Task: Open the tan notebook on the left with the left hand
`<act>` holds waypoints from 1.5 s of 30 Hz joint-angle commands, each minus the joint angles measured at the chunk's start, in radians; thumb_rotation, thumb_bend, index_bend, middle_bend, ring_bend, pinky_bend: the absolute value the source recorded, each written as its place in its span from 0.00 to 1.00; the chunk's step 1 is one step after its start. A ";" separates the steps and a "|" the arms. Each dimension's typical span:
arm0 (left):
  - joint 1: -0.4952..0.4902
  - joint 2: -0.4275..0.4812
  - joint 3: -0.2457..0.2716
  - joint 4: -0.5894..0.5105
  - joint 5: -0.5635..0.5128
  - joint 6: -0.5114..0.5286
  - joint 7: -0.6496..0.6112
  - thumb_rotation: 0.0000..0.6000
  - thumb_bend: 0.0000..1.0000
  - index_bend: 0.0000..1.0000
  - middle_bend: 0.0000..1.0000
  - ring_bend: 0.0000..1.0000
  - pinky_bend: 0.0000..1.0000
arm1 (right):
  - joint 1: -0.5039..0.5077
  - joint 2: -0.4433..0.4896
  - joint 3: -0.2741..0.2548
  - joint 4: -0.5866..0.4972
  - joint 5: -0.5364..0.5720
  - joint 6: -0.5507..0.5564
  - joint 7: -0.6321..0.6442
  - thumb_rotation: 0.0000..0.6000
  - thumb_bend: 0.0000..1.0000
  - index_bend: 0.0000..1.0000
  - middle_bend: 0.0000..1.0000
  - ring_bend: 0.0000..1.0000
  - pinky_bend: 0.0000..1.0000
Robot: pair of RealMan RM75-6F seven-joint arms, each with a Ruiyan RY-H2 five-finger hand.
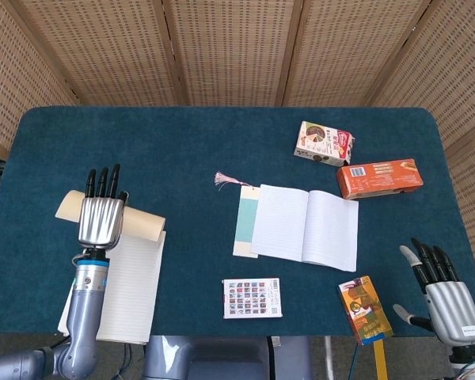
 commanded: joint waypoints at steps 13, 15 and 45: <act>-0.121 -0.057 -0.045 0.164 -0.020 -0.001 -0.056 1.00 0.71 0.79 0.00 0.00 0.00 | 0.011 0.000 0.006 0.003 0.023 -0.023 0.008 1.00 0.12 0.00 0.00 0.00 0.00; -0.133 -0.068 -0.043 0.189 -0.037 -0.008 -0.054 1.00 0.71 0.79 0.00 0.00 0.00 | 0.014 0.000 0.008 0.004 0.030 -0.030 0.009 1.00 0.12 0.00 0.00 0.00 0.00; -0.148 -0.122 0.073 0.366 -0.096 -0.049 -0.154 1.00 0.25 0.01 0.00 0.00 0.00 | 0.027 -0.017 0.009 0.002 0.049 -0.057 -0.025 1.00 0.11 0.00 0.00 0.00 0.00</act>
